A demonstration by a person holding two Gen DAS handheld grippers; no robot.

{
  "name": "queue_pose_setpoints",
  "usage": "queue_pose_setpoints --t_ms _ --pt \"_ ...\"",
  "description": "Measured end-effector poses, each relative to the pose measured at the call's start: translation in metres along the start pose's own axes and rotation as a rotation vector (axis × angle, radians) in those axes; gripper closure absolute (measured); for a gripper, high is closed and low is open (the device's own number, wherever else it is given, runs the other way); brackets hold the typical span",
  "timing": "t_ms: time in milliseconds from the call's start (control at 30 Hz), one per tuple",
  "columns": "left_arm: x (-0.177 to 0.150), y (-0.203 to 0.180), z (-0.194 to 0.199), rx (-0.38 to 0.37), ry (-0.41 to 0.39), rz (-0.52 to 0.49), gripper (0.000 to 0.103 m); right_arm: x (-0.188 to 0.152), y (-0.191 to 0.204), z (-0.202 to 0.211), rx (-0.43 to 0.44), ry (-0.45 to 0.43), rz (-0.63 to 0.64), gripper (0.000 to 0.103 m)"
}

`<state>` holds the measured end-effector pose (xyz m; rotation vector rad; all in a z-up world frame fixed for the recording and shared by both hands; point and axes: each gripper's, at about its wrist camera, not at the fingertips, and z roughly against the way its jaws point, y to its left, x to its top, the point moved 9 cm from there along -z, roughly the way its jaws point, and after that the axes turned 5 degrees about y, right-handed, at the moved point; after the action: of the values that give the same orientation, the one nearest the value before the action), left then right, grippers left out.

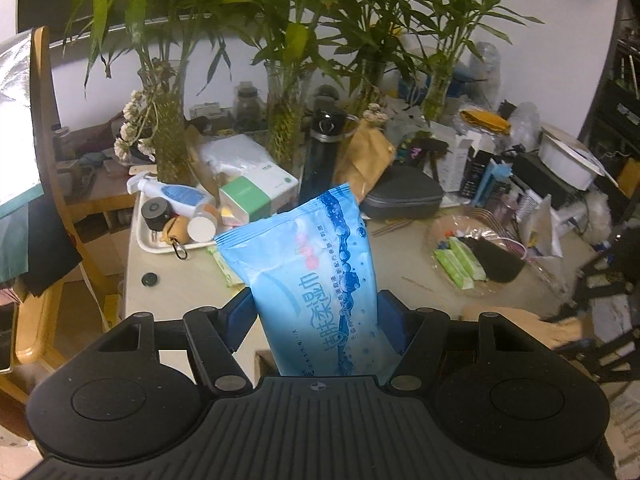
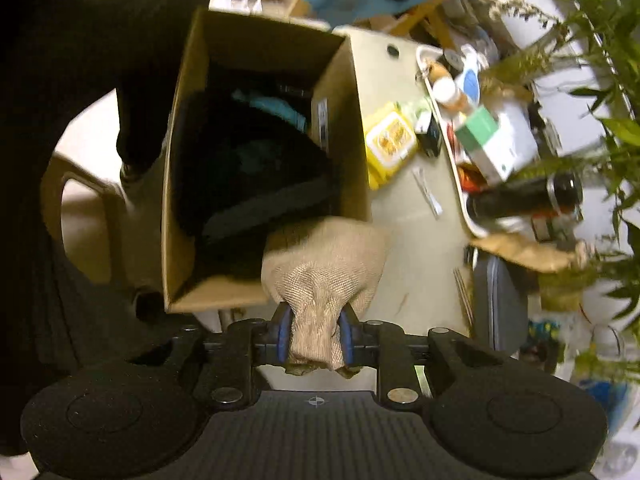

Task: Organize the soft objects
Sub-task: 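Carry both items over the box and open the right tool to drop the pouch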

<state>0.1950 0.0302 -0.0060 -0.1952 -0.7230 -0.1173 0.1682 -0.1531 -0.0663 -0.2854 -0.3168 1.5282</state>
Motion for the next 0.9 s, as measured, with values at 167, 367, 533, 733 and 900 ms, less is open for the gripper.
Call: queue_pose_setpoints --t_ms 167,367,533,733,900 --pt "-0.012 -0.007 0.003 -0.022 0.008 -0.012 0.039 0.01 -0.014 0.006 0.075 -0.12 -0.111 0.075" --pt "-0.022 -0.013 -0.002 -0.041 0.043 -0.019 0.039 0.014 -0.021 0.002 0.138 -0.202 -0.184 0.075" --pt "-0.029 -0.016 -0.005 -0.047 0.068 -0.03 0.039 0.005 -0.016 0.003 0.175 -0.138 -0.074 0.076" --pt "-0.034 -0.02 -0.008 -0.048 0.086 -0.034 0.039 0.002 -0.017 0.01 0.216 -0.128 -0.048 0.057" --pt "-0.04 -0.024 -0.012 -0.049 0.11 -0.046 0.039 0.004 -0.019 0.008 0.171 -0.207 -0.119 0.012"
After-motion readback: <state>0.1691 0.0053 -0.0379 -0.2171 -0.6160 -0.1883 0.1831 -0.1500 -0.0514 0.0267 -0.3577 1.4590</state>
